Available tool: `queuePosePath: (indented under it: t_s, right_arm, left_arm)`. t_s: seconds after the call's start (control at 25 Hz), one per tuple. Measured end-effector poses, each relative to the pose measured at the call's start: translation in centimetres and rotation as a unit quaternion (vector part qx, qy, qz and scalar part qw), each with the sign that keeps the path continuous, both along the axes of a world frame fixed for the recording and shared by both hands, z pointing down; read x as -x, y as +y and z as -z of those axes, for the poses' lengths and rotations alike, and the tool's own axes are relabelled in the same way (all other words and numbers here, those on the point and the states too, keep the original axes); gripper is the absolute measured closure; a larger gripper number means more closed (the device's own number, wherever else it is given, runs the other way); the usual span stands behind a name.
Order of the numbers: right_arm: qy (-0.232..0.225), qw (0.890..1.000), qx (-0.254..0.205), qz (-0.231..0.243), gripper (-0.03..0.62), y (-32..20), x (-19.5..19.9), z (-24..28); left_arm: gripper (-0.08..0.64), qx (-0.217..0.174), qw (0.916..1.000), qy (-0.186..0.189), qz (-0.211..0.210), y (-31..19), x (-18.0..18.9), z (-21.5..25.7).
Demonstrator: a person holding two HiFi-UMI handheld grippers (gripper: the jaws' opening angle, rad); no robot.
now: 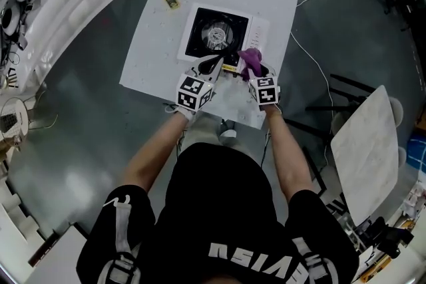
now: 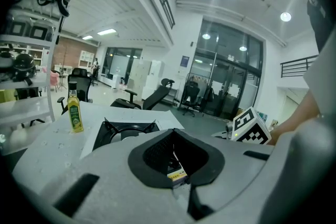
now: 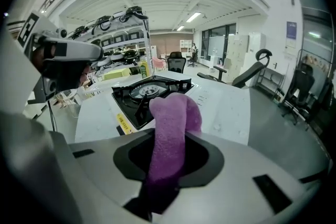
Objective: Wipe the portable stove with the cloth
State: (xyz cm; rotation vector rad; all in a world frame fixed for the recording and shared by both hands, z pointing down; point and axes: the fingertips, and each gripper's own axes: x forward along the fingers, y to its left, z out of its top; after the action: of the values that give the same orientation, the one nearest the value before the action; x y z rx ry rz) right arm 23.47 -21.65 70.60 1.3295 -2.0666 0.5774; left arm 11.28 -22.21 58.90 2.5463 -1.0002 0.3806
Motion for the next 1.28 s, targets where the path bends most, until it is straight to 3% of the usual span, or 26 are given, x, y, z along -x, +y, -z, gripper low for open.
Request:
queuePosePath:
  t_s: [0.44,0.68,1.28]
  right_arm:
    - [0.002,1.000,0.013,0.009,0.494,4.8,1.0,-0.1]
    - [0.002,1.000,-0.002,-0.013,0.494,8.6,-0.5,2.0]
    - [0.002,0.995,-0.051,-0.082,0.494,16.0,-6.8,7.2]
  left_arm:
    - [0.551,-0.015,0.9993,-0.006,0.033,7.1,3.2,1.0]
    - [0.551,-0.034,0.9980,-0.005,0.054,9.5,5.1,3.1]
    - [0.551,-0.086,0.9963,-0.005,0.011,14.4,2.0,7.9]
